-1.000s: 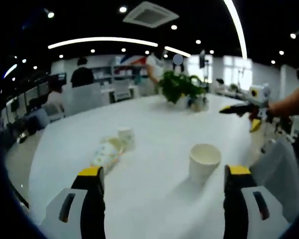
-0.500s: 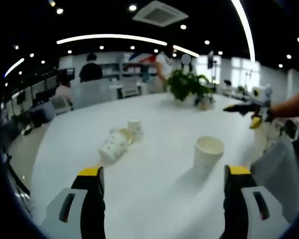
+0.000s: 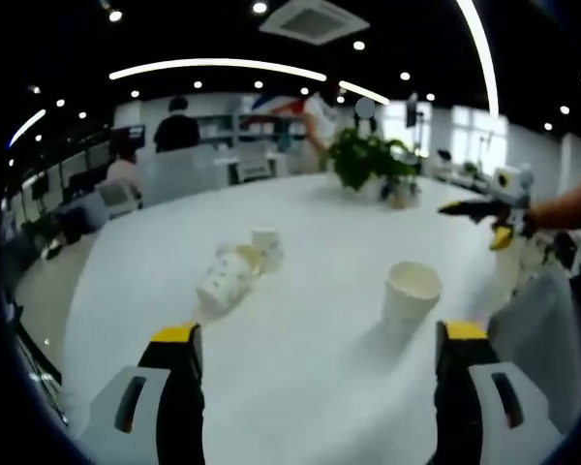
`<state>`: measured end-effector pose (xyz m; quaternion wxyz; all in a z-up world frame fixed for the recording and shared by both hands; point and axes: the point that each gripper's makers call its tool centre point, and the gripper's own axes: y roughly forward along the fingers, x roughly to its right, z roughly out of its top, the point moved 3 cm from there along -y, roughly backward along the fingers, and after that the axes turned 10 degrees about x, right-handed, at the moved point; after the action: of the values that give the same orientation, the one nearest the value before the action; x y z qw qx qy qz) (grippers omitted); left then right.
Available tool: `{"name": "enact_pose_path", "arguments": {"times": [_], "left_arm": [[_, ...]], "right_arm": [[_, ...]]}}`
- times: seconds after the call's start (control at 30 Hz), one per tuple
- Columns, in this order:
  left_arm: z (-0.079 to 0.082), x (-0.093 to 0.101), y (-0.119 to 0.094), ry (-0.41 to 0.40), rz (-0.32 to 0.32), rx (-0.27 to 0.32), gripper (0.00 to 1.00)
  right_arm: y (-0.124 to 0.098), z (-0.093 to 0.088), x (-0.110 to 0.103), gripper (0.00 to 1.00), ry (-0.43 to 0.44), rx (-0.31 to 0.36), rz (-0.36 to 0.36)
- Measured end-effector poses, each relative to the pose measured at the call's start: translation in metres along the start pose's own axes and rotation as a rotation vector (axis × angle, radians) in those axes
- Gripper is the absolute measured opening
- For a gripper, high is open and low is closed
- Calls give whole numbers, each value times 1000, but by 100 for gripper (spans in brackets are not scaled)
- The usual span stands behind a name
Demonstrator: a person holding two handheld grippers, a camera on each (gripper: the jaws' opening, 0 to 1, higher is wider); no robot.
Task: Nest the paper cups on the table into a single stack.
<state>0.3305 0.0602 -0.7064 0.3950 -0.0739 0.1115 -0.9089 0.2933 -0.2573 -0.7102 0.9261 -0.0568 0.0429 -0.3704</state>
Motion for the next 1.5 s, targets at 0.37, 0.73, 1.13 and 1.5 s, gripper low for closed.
{"name": "enact_pose_path", "arguments": {"times": [0.37, 0.73, 1.13, 1.5], "left_arm": [[22, -13, 17, 11, -18, -29, 98], [32, -24, 42, -1, -81, -174, 98], [46, -42, 71, 42, -133, -277, 98], [65, -75, 112, 87, -148, -364, 98]], "right_arm": [[-1, -3, 1, 100, 5, -7, -4], [0, -5, 1, 100, 7, -11, -4], [2, -8, 4, 100, 13, -17, -6], [3, -14, 10, 100, 23, -23, -19]]}}
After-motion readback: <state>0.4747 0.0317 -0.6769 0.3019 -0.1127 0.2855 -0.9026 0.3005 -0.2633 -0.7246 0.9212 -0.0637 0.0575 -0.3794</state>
